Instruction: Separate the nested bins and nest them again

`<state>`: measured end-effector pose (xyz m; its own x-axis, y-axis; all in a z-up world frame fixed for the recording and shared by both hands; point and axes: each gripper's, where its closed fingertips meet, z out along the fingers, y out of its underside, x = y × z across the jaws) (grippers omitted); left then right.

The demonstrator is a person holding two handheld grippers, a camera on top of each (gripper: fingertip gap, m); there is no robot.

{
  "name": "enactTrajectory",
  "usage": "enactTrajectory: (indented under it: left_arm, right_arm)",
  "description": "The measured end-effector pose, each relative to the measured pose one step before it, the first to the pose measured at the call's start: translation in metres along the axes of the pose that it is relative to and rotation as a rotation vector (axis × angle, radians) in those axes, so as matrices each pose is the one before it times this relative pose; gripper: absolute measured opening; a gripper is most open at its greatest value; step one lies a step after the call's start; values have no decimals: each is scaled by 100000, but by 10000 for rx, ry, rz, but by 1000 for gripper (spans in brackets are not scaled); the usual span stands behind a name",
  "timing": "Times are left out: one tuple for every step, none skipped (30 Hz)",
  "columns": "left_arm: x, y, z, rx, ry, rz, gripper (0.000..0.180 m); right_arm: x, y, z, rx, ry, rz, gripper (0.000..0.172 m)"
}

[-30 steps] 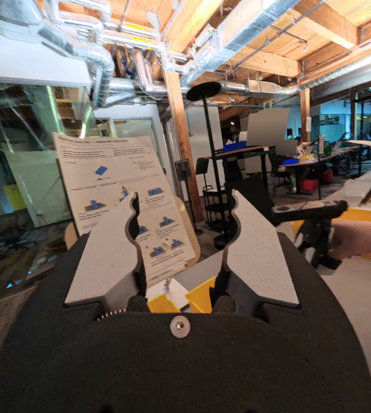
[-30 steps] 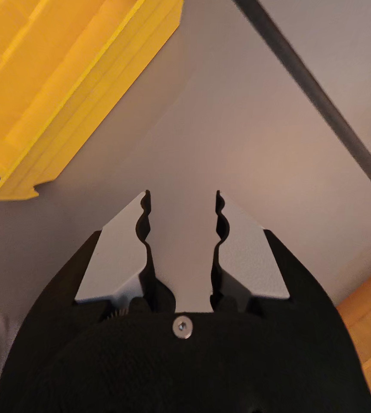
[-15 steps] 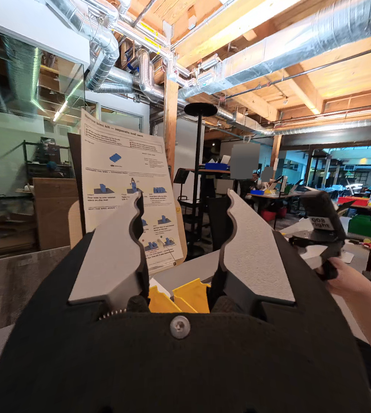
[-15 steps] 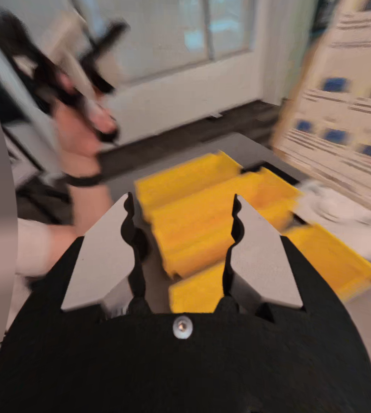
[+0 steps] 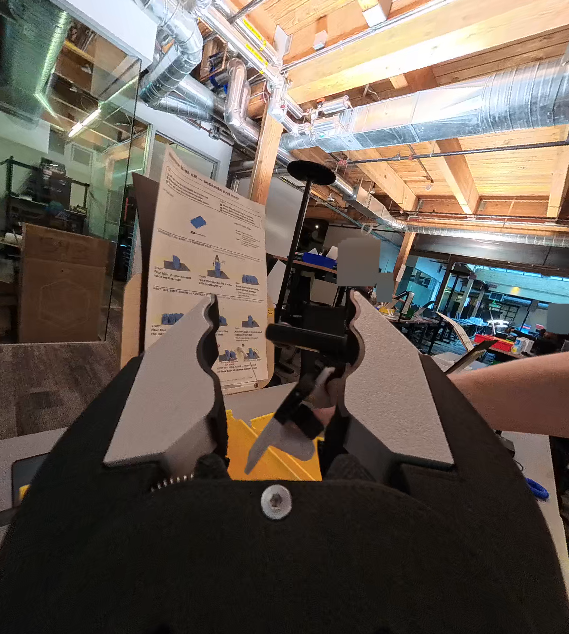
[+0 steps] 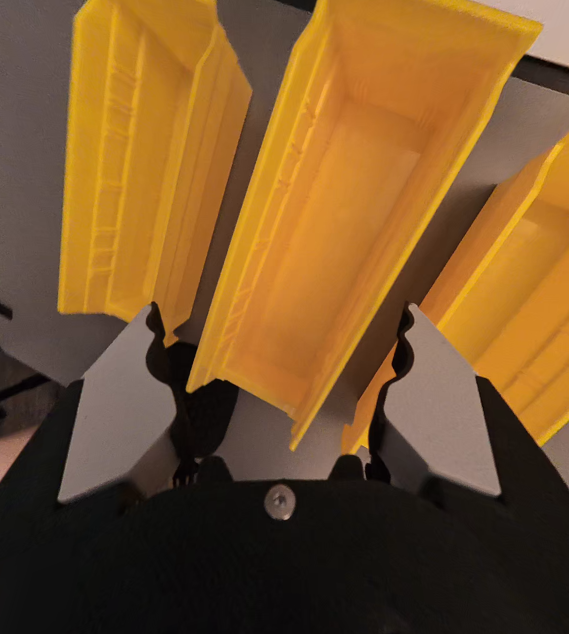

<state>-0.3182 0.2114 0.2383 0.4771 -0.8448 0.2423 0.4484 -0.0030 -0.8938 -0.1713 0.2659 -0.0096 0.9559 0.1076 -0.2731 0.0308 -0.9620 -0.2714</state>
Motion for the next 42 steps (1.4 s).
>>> enactTrajectory:
  left_arm:
    - [40, -303, -402, 104, 86, -10, 73]
    - [164, -329, -368, 122, 166, -49, 73]
    - [248, -313, -329, 122, 220, -84, 73]
    - [259, -231, -245, 84, 229, -105, 72]
    - [213, -62, -166, -2, 190, -81, 72]
    - [134, 122, -58, -99, 136, -38, 72]
    - [107, 300, 23, -196, 100, 2, 73]
    - [68, 493, 86, -304, 79, 29, 74]
    - [42, 674, 116, -398, 67, 9, 74]
    - [47, 738, 131, -431, 77, -38, 75]
    - [88, 675, 139, -381, 113, -71, 75]
    - [124, 513, 149, -272, 146, -96, 75]
    - [157, 324, 153, -161, 169, -119, 75]
    - [184, 145, 126, -66, 182, -105, 75]
    - [153, 76, 102, -22, 156, -69, 74]
    - [56, 123, 70, -53, 78, -49, 73]
    - [-58, 175, 23, -97, -12, -29, 74]
    - [-96, 187, -9, -101, -60, 7, 74]
    - [-88, 163, -49, -96, -60, 23, 74]
    - [-55, 114, -79, -62, -43, 14, 74]
    - [-13, 34, -104, -23, -9, 1, 74]
    - [18, -21, -114, 14, 23, -11, 73]
    - [19, -62, -107, 44, 34, -30, 73]
    - [-33, -114, -104, 69, 17, -53, 73]
    - [-72, -133, -77, 88, -2, -62, 73]
    - [-84, -94, -50, 65, -6, -63, 73]
    - [-71, -6, -17, 15, 6, -45, 72]
    - [-60, 88, -1, -47, 11, -35, 72]
    - [-84, 155, -6, -79, 4, -29, 72]
    - [-86, 182, -9, -89, -5, -31, 72]
    - [-102, 143, -24, -75, -15, -36, 72]
    - [-97, 90, -38, -46, -21, -22, 72]
    - [-92, 31, -58, -15, -20, -14, 72]
    - [-84, -12, -57, 12, -16, -24, 72]
    - [-61, -41, -69, 31, -11, -30, 72]
    - [-43, -40, -63, 27, -5, -21, 72]
    - [-23, -21, -46, 15, -3, -17, 72]
    - [-19, -8, -34, 3, -5, -17, 72]
    - [12, 14, -20, -3, 0, 0, 72]
    - [9, 22, -3, -12, 2, 8, 72]
    - [19, 28, 11, -17, -4, 7, 72]
    - [-4, 40, 20, -27, -8, 9, 72]
  right_arm:
    - [-222, -297, 442, -73, 185, 172, 135]
    - [-217, -170, 414, -105, 212, 105, 135]
    - [-53, -152, 402, -23, 297, 75, 135]
    - [47, -101, 430, 30, 297, 90, 135]
    - [168, 151, 493, -98, 288, 173, 135]
    - [277, 385, 568, -229, 288, 264, 135]
    - [259, 472, 587, -277, 208, 229, 135]
    - [339, 493, 569, -265, 208, 197, 135]
    - [408, 356, 508, -180, 196, 154, 135]
    - [406, 235, 459, -115, 153, 102, 134]
    - [320, 206, 433, -126, 44, 146, 135]
    - [-166, -10, 307, -17, -307, 286, 134]
    - [-338, 131, 245, -143, -394, 299, 130]
    - [-216, 115, 185, -168, -259, 264, 127]
    - [3, -67, 94, -62, -20, 136, 127]
    - [4, -115, 33, -19, 65, 63, 127]
    - [1, -77, 53, -4, 111, 45, 127]
    - [2, -14, 77, -23, 137, 11, 128]
    - [7, -5, 71, -43, 136, -5, 129]
    - [-24, -59, 36, 7, 83, 0, 129]
    - [-40, -79, 32, 52, 70, 32, 129]
    - [-8, -91, 47, 92, 97, 24, 130]
    - [87, -32, 113, 99, 189, -13, 130]
    - [201, 23, 221, 84, 308, -90, 132]
    - [146, 44, 230, 79, 304, -124, 135]
    - [7, -48, 136, 110, 223, -56, 136]
    - [-3, 17, 70, 1, 170, -31, 136]
    - [-60, -37, -12, 10, 39, -46, 135]
    - [-35, -53, -23, 22, -19, -8, 134]
    - [26, -22, -9, -3, -26, 20, 133]
    - [22, -36, -52, 26, -34, 5, 131]
    - [-27, -59, -71, 79, -29, -30, 127]
    - [-2, -19, -54, 44, 7, -57, 124]
    - [42, -8, -56, -12, 23, -19, 122]
    - [-29, 20, -51, -52, -12, 18, 120]
    - [-79, 1, -62, -39, -38, 23, 118]
    - [-120, -37, -61, -24, -89, 34, 117]
    - [-182, -33, -55, -29, -112, 32, 116]
    - [-229, 2, -64, -43, -108, -7, 115]
    - [-247, 33, -41, -55, -91, -30, 114]
    - [-254, 41, -34, -80, -87, -33, 114]
    - [-272, 37, -45, -86, -81, -57, 114]
